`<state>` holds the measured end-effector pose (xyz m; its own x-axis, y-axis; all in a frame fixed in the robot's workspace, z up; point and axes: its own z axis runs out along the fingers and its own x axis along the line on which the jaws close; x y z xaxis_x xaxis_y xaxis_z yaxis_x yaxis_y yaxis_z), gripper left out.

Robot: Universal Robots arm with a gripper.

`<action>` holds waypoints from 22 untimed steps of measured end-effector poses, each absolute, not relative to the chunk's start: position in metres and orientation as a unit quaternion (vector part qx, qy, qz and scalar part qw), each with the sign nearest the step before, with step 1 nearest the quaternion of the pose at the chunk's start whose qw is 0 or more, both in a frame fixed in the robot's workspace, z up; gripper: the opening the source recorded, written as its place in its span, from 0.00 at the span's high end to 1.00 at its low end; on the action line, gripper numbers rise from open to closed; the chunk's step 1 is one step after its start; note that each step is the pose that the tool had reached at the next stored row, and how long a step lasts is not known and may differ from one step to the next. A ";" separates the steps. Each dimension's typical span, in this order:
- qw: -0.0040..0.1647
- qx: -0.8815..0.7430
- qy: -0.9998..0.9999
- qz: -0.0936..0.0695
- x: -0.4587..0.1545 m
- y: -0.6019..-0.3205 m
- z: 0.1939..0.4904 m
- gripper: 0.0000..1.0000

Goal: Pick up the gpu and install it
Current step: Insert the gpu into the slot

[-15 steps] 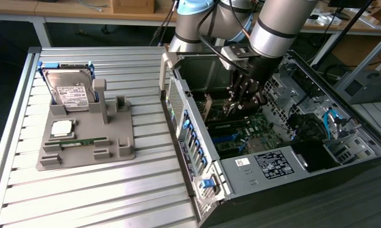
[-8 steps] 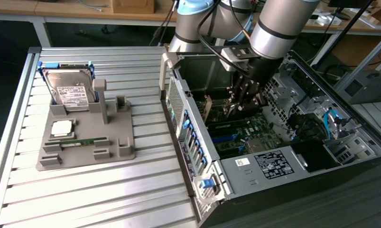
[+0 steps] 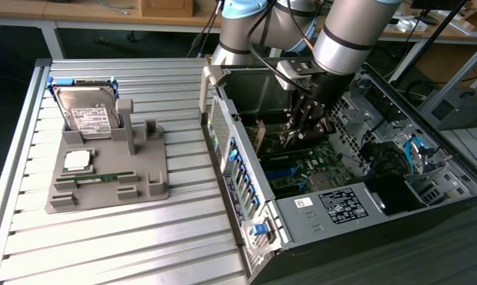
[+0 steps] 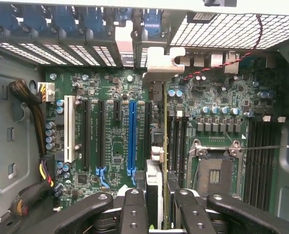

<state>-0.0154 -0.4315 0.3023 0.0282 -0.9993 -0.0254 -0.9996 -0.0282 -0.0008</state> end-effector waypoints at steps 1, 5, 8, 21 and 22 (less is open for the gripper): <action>0.009 -0.717 0.697 0.009 -0.015 -0.432 0.302 0.73; 0.009 -0.717 0.697 0.009 -0.016 -0.433 0.302 0.73; 0.009 -0.717 0.697 0.009 -0.016 -0.434 0.302 0.73; 0.009 -0.717 0.697 0.009 -0.016 -0.437 0.301 0.73; 0.009 -0.717 0.697 0.009 -0.016 -0.437 0.301 0.73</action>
<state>-0.0165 -0.4367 0.3013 0.0282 -0.9993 -0.0254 -0.9996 -0.0282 -0.0008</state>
